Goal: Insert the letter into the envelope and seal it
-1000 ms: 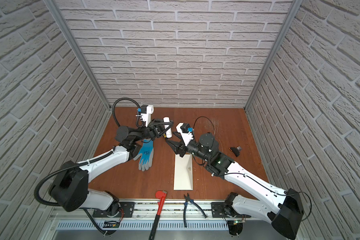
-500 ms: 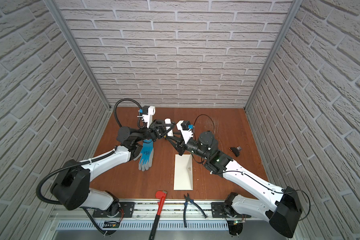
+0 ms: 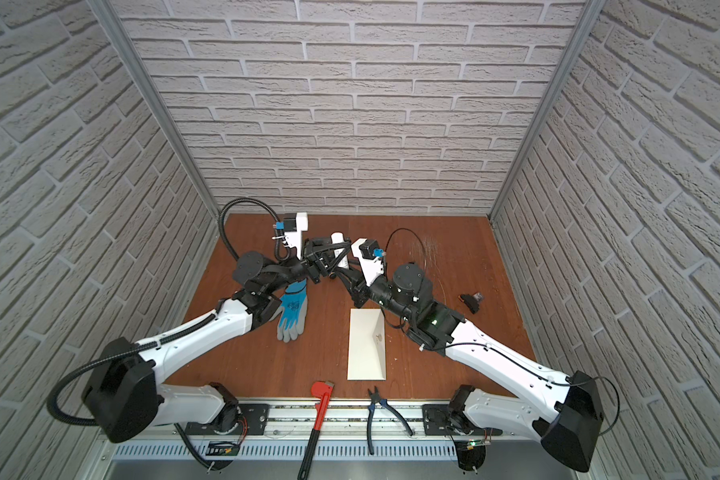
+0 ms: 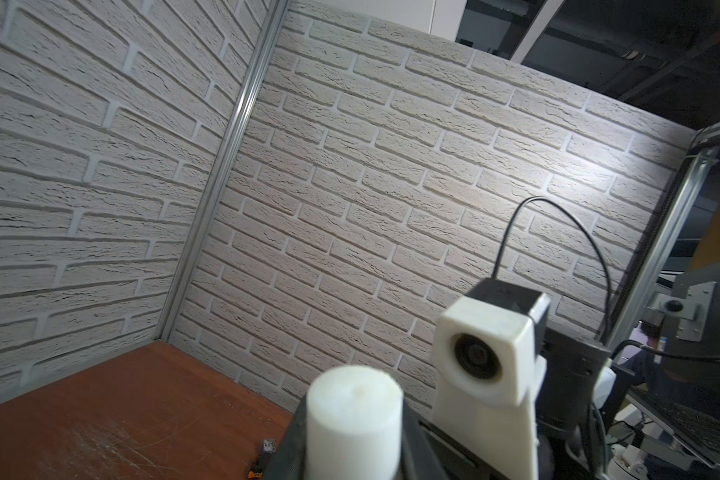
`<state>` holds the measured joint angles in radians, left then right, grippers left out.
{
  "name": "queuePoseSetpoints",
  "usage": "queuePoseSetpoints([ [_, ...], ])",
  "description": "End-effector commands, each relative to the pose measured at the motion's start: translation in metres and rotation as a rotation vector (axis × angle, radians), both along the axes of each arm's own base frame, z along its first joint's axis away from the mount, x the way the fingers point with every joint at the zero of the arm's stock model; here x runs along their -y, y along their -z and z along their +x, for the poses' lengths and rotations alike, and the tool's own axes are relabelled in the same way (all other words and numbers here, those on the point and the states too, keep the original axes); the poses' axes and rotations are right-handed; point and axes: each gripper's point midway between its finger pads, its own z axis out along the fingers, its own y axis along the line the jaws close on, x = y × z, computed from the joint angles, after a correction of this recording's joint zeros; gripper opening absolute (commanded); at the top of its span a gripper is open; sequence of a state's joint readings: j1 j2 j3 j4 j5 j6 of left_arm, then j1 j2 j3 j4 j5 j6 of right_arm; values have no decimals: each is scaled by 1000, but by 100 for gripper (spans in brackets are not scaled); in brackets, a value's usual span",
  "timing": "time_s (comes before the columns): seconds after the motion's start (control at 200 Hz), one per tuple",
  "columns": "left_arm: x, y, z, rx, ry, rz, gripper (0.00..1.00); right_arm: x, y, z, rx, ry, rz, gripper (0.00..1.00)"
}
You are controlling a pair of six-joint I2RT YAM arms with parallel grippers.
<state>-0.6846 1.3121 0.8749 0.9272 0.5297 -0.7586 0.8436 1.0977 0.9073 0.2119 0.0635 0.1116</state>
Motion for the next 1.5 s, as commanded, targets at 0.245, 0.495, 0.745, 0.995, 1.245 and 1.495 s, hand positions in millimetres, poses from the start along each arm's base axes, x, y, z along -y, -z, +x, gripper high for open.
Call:
queuePoseSetpoints([
  [0.245,13,38,39,-86,-305,64,0,3,-50,-1,229,402,-50,6],
  [0.495,10,36,43,-80,-339,33,0,-20,-29,-5,229,435,-161,8],
  [0.745,-3,28,43,-65,-340,31,0,-13,-16,-10,213,414,-179,44],
  [0.995,-24,12,40,-47,-259,29,0,3,-8,-21,193,315,-239,61],
  [1.245,-38,-7,19,9,-75,-14,0,10,-9,-36,127,57,-147,59],
  [1.495,-37,-21,-5,48,145,-93,0,3,-15,-43,90,-134,-63,57],
])
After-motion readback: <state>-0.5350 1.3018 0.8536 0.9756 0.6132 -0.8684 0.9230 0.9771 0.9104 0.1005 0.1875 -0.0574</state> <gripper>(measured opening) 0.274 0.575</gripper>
